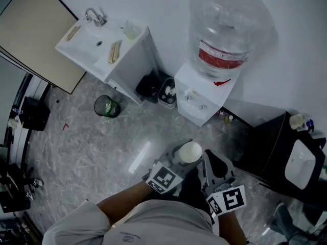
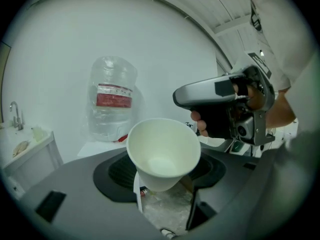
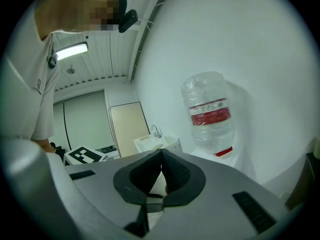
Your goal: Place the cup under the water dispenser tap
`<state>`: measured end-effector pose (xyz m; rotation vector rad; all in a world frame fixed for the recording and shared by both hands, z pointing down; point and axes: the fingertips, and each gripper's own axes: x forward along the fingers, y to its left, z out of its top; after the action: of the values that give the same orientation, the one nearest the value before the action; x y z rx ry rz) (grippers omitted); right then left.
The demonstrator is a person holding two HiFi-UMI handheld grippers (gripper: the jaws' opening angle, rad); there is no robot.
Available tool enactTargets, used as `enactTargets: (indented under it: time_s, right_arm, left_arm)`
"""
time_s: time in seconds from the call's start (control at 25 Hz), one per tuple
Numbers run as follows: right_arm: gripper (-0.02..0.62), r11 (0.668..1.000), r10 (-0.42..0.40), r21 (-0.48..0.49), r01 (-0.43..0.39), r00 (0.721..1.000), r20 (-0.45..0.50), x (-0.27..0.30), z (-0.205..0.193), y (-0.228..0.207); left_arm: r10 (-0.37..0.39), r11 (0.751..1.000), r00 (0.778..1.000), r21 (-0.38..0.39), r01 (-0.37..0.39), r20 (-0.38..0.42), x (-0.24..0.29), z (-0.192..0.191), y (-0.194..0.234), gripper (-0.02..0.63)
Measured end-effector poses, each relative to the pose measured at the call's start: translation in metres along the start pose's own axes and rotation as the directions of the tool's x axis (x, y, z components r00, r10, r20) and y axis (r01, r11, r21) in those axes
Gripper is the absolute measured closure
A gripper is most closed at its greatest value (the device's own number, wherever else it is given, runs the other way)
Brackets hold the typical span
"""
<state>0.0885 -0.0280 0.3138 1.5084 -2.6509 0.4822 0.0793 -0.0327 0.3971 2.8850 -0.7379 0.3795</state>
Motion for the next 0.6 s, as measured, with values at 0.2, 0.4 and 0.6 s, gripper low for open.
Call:
enactTargets:
  time_s: [0.2, 0.4, 0.6]
  right_arm:
    - [0.58, 0.998, 0.056, -0.013, -0.056, 0.998, -0.003, 0.039, 0.019, -0.057]
    - [0.58, 0.995, 0.098, -0.021, -0.099, 0.995, -0.026, 0.076, 0.013, -0.09]
    - [0.58, 0.995, 0.101, 0.002, -0.101, 0.994, -0.044, 0.113, -0.027, -0.109]
  left_arm:
    - [0.041, 0.999, 0.999, -0.01, -0.041, -0.009, 0.053, -0.006, 0.043, 0.325]
    - [0.057, 0.998, 0.998, -0.009, -0.057, -0.039, 0.095, -0.047, 0.077, 0.325]
    - [0.013, 1.0, 0.996, -0.01, -0.014, -0.088, 0.13, -0.126, 0.102, 0.325]
